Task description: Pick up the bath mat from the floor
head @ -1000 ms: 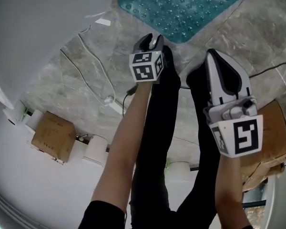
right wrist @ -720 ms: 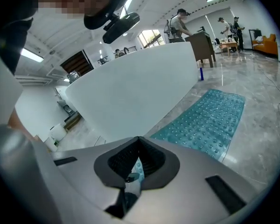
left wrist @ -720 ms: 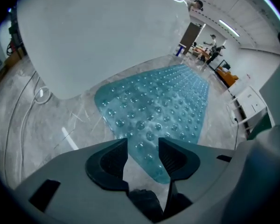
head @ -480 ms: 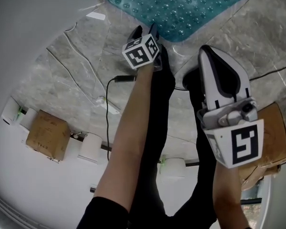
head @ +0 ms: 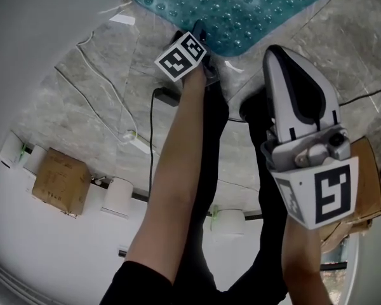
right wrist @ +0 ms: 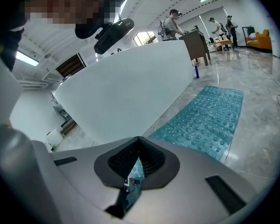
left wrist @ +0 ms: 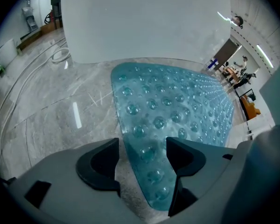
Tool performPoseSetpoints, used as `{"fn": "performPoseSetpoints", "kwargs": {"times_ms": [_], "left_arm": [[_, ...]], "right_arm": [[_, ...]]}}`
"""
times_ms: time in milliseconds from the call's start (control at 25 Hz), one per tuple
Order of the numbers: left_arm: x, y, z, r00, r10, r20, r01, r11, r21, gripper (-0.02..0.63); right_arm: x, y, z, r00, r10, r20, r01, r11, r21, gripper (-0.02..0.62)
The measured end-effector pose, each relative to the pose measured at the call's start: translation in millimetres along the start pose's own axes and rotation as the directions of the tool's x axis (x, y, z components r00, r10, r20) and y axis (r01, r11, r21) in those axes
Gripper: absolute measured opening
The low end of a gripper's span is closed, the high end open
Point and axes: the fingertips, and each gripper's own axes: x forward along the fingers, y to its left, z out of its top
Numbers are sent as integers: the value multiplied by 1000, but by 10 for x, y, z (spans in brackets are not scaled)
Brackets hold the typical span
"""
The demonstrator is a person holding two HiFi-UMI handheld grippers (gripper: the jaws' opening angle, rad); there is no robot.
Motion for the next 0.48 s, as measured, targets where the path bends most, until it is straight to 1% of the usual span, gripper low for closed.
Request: {"fn": "performPoseSetpoints", "kwargs": {"times_ms": [120,240,280,360,440,480], "left_arm": [[27,14,5,999,35,1,-34,999,-30,322],[24,-29,-5,999,53,15,-52,998,-30,318],[20,-54,-12,999,50,18,-49,998,-33,295],[13,-96,-21,999,33,23,-31,998,-54,276],[21,-143,-22,1000,-4,18,5,997,-71,252],[28,-176,-21,1000,-25,11,25,997,-71,225]], "right_arm": [[10,6,-15,1000,4,-4,-4,1000,-1,12],[-3,22,-40,1000,8,-7,-8,1000,-1,12],[-7,26,-50,1000,9,-8,-9,1000,0,11],[-8,31,-68,1000,13,-11,-13,1000,5,12],[-2,29,-72,1000,15,-11,-15,1000,8,12],[-2,29,-71,1000,16,-10,-16,1000,9,12]]}}
